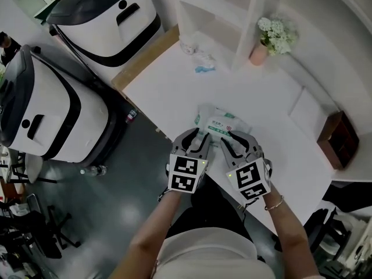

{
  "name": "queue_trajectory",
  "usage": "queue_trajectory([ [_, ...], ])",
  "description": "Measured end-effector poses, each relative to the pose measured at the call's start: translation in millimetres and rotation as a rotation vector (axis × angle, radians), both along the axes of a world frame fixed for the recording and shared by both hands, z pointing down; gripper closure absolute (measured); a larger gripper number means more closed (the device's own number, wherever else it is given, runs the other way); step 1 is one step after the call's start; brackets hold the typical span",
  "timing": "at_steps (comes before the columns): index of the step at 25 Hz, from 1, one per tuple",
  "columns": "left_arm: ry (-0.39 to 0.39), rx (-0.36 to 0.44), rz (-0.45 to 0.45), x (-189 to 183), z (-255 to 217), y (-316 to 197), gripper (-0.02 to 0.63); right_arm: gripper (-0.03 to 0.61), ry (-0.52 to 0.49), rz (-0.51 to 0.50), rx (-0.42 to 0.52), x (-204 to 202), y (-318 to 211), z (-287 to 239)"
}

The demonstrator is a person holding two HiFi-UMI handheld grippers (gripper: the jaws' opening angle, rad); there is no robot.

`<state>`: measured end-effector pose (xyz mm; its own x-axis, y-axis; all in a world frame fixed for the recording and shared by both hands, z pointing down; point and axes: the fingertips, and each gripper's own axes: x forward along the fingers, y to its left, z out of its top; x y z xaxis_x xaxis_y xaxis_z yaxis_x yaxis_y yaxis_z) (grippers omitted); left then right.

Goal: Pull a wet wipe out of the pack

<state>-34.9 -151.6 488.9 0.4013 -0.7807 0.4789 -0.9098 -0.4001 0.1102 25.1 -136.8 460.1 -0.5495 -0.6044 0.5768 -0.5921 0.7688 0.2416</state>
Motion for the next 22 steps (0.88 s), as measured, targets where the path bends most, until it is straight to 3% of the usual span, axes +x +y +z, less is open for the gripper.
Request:
queue_trajectory([
  [9,0.001,-0.025,-0.010,3,8,-5,0.489,0.499,0.073,-0.083,-0.036,-9,-1,18],
  [22,0.016,-0.039,-0.014,3,12,-3,0.499,0.499,0.280,-0.237,-0.034,-19,-2,34],
])
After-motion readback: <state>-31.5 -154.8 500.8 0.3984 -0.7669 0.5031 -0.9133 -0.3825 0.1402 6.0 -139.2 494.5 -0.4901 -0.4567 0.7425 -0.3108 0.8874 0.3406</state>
